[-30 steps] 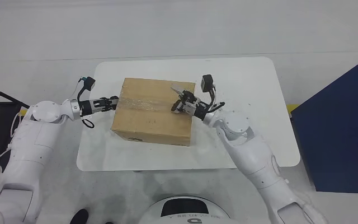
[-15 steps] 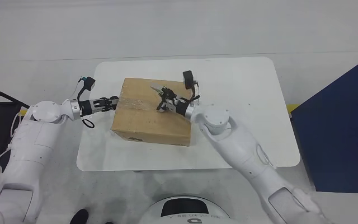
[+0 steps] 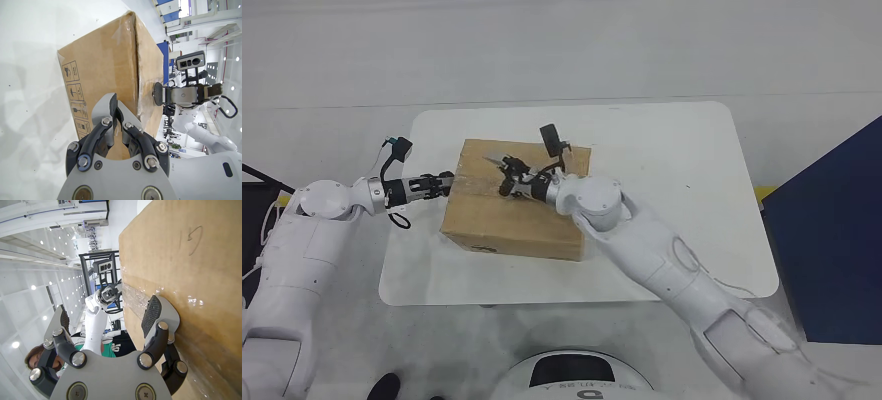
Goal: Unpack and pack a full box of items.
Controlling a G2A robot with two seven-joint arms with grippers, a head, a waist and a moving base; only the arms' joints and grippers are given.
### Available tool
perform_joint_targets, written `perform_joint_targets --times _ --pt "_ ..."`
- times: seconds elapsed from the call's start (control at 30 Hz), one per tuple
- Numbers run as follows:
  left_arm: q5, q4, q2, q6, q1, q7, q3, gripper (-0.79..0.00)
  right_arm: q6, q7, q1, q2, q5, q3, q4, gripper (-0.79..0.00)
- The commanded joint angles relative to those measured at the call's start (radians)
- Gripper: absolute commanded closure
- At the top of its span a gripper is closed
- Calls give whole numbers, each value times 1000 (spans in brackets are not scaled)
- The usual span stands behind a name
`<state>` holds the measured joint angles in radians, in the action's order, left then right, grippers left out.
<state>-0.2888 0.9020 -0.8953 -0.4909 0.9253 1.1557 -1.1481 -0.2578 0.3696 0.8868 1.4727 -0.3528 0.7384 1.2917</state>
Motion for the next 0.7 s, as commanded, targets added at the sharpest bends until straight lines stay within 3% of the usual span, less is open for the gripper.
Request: perform_joint_targets --times 0.0,0.1,0.43,0.67 --pt "0 0 0 0 0 0 0 0 9 -8 -15 14 -5 -26 -16 -785" --pt "0 0 0 0 0 0 0 0 59 6 -22 27 -37 -34 -35 -785" --pt "0 0 0 0 0 0 0 0 71 8 -17 29 -53 -16 -31 -785" --pt "60 89 -3 28 53 -54 24 0 21 -59 -110 90 -88 -89 -128 -785"
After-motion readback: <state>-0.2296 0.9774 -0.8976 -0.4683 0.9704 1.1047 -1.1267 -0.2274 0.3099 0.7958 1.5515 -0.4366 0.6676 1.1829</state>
